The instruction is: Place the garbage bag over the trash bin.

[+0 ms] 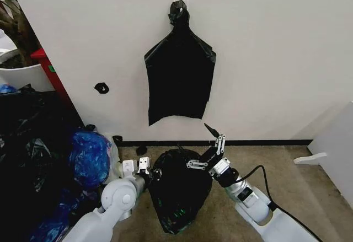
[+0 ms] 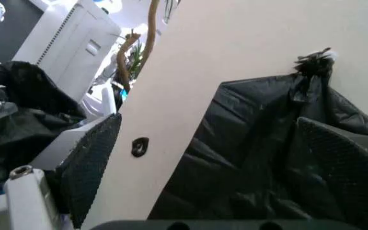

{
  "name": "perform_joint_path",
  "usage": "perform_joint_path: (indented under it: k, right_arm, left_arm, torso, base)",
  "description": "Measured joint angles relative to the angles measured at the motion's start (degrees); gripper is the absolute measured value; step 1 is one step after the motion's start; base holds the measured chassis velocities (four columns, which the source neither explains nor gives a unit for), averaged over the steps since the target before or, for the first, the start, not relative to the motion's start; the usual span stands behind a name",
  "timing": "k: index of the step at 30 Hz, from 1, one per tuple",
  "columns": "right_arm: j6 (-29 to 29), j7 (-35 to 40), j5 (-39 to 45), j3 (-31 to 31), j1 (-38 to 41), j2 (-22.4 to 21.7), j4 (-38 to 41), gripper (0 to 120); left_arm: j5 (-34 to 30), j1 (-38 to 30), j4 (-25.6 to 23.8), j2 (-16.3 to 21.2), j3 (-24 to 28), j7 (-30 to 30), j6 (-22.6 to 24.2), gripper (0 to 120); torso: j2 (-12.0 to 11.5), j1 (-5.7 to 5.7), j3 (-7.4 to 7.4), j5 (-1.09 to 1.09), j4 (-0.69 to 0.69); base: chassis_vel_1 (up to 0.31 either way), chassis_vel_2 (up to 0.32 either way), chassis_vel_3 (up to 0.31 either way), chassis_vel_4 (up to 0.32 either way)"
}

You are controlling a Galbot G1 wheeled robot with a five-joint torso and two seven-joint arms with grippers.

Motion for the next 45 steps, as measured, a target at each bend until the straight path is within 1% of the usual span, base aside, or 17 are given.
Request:
perform_joint_path:
  k: [2,4,5,7,8,10,12,14,15,16,17,21,22,26,32,36,45]
  right_arm:
    - [0.18,-0.03,-0.14,0.0,-0.05,0.04,-0.4,100]
    - [0.2,-0.03,-0.15,-0.01,-0.05,0.05,-0.47,100]
    - [0.31,-0.04,-0.17,0.07,-0.06,0.1,-0.92,100]
    - [0.2,0.18,-0.1,0.27,-0.06,0.22,-1.32,100]
    - [-0.57,1.08,0.05,0.52,-0.06,0.41,-1.46,100]
    - [-0.98,1.58,0.11,0.61,-0.05,0.48,-1.47,100]
    - [-5.53,7.0,1.01,1.14,-0.03,0.93,-0.7,100]
    - [-13.1,14.62,4.28,1.29,-0.4,1.29,2.02,100]
    - [-15.25,16.38,5.2,1.28,-0.54,1.33,2.75,100]
    - [-24.09,22.45,10.43,1.29,-1.25,1.56,5.93,100]
    - [-26.92,24.56,13.85,1.3,-1.61,1.72,7.04,100]
    - [-30.42,25.87,17.32,3.19,-3.11,2.38,7.7,100]
    - [-32.13,25.85,16.32,5.66,-5.43,2.87,7.7,100]
    - [-35.75,26.36,13.34,10.06,-10.59,3.52,9.55,100]
    - [-38.1,25.79,10.29,21.55,-18.86,3.79,12.8,100]
    - [-35.69,22.3,11.43,28.69,-24.01,4.55,14.27,100]
    - [-33.69,20.04,11.54,29.65,-24.99,5.35,14.24,100]
  left_arm:
    - [-0.05,0.96,-1.82,1.08,-0.95,-0.04,0.03,58]
    - [-0.01,1.13,-2.14,1.3,-1.1,-0.05,0.03,59]
    - [1.04,2.31,-4.49,2.91,-2.03,-0.04,-0.2,67]
    - [2.75,3.26,-6.75,4.18,-2.63,0.37,-1.36,75]
    - [5.95,4.23,-8.7,4.93,-2.91,2.0,-4.48,78]
    - [7.29,4.55,-9.22,5.09,-2.97,2.77,-6.02,81]
    - [19.13,6.28,-9.97,4.96,-3.21,7.76,-20.19,91]
    - [32.62,7.62,-7.63,2.71,-3.71,11.78,-33.35,98]
    - [34.96,7.93,-7.12,2.04,-3.84,12.37,-35.62,98]
    - [41.5,9.26,-5.77,-0.85,-4.73,14.09,-43.11,100]
    - [42.59,9.91,-5.59,-2.16,-5.36,14.41,-44.8,100]
    - [42.89,11.36,-5.45,-5.71,-7.34,14.83,-46.53,100]
    - [43.42,11.86,-4.87,-8.38,-9.09,15.77,-47.51,100]
    - [43.52,12.16,-4.66,-11.05,-10.92,16.78,-47.29,100]
    - [42.72,12.01,-3.3,-11.7,-12.16,20.48,-46.65,100]
    - [40.5,11.74,-2.95,-11.96,-12.17,24.29,-46.71,100]
    - [39.15,11.8,-3.21,-12.86,-11.83,25.78,-45.9,100]
  torso:
    - [0.0,0.0,0.0,0.0,0.0]
    - [0.0,0.0,0.0,0.0,0.0]
    - [0.0,0.0,0.0,-0.01,0.0]
    - [0.0,0.0,0.0,0.0,0.01]
    - [0.0,0.0,0.0,0.01,0.01]
    - [0.0,0.0,0.0,0.0,0.01]
    - [0.0,0.0,0.0,0.01,-0.01]
    - [0.0,0.0,0.0,0.01,0.01]
    - [0.0,0.0,0.01,0.0,0.0]
    - [0.0,0.0,0.0,-0.03,0.0]
    - [0.0,0.0,0.0,-0.02,-0.01]
    - [0.0,0.0,0.0,0.02,0.02]
    - [0.0,0.0,0.0,0.0,0.01]
    - [0.0,0.0,0.0,0.02,-0.01]
    - [0.0,0.0,0.0,0.01,-0.01]
    - [0.0,0.0,0.0,0.0,-0.02]
    - [0.0,0.0,0.0,0.01,0.01]
  base:
    - [0.0,0.0,0.0,0.0]
    - [0.0,0.0,0.0,0.0]
    - [0.0,0.0,0.0,0.0]
    - [0.0,0.0,0.0,0.0]
    - [0.0,0.0,0.0,0.0]
    - [0.0,0.0,0.0,0.0]
    - [0.0,0.0,0.0,0.0]
    - [0.0,0.0,0.0,0.0]
    - [0.0,0.0,0.0,0.0]
    - [0.0,0.0,0.0,0.0]
    - [0.0,0.0,0.0,0.0]
    - [0.0,0.0,0.0,0.0]
    - [0.0,0.0,0.0,0.0]
    - [0.0,0.0,0.0,0.0]
    - [0.0,0.0,0.0,0.0]
    - [0.0,0.0,0.0,0.0]
    - [0.0,0.0,0.0,0.0]
